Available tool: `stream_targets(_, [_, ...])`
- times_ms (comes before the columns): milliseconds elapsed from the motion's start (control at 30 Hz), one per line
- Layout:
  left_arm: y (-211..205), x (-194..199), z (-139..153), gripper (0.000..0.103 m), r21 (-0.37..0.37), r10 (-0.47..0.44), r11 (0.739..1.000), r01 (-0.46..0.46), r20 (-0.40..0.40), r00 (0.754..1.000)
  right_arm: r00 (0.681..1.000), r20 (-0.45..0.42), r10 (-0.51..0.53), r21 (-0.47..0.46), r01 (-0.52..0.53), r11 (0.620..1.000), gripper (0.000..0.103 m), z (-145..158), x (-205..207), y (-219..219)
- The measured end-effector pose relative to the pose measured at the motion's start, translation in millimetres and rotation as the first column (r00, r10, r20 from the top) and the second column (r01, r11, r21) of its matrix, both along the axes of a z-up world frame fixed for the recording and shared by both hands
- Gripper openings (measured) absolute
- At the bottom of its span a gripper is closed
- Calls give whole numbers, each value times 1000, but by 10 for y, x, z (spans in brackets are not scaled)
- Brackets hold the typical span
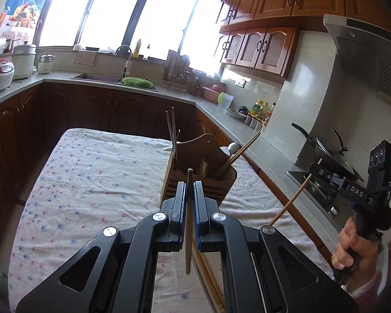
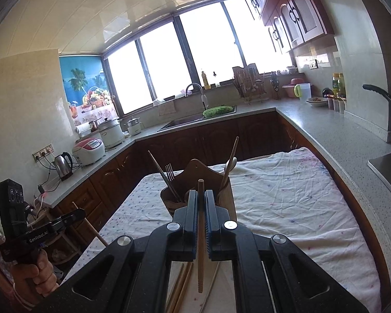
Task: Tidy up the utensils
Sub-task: 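Lift both wooden chopsticks and carry them over the holder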
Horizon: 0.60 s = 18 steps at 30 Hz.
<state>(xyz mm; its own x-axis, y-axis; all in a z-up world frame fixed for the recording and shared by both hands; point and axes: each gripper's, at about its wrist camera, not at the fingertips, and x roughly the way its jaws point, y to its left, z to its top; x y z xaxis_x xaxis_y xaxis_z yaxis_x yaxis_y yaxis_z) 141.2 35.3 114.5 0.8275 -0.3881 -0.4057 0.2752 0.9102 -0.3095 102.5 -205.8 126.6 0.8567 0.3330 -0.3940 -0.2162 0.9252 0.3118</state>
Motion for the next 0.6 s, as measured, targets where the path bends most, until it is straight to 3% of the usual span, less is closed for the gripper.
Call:
stream_targets(267, [-42, 143, 256, 4, 13, 8, 1000, -9, 64, 998, 999, 39, -20, 2, 20, 1000, 5, 154, 171, -39])
stream_targets(600, [-125, 583, 864, 4, -1, 40, 999, -41, 216, 976, 983, 166, -81, 37, 76, 996, 5, 654, 637, -85])
